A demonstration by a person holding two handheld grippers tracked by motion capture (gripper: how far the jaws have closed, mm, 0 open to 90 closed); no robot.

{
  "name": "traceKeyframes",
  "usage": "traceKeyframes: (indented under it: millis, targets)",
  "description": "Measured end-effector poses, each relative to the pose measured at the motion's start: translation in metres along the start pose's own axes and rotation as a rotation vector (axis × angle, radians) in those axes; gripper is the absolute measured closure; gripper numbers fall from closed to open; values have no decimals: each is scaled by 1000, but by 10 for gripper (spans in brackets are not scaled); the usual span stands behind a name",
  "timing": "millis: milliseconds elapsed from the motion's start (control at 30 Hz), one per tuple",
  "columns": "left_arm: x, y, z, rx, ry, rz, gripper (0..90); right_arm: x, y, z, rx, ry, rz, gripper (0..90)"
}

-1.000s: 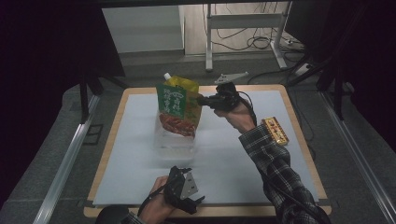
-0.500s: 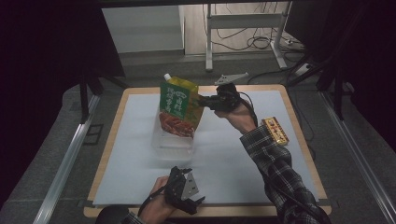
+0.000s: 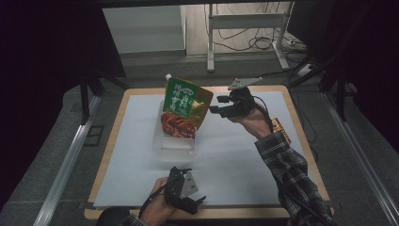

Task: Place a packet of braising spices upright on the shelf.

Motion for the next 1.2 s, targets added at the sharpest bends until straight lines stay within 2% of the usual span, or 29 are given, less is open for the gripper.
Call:
traceKeyframes:
  millis: [133, 300, 600, 733, 900, 1200]
  targets:
    - [-1, -2, -3, 0, -26, 16, 15, 9, -7, 6, 9, 15, -10, 352]
    - [-2, -3, -4, -5, -32, 26, 15, 21, -16, 16, 30, 23, -20, 307]
    - [-2, -3, -6, -8, -44, 28, 14, 43, -35, 35, 85, 55, -28, 274]
    - [-3, -4, -7, -7, -73, 44, 13, 52, -43, 43, 110, 65, -30, 263]
    - [-3, -5, -10, -9, -95, 53, 12, 65, -54, 54, 150, 76, -34, 245]
    - [-4, -5, -10, -12, -93, 55, 12, 93, -69, 75, 239, 104, -55, 233]
Point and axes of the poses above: each handheld gripper's, and its own axes: y roughly forward along the jaws, x roughly out of its underside, z roughly to its right, the point moved 9 cm from there along y, roughly forward along the jaws, and after that the axes turned 2 degrees about z, right-handed, at the moved point
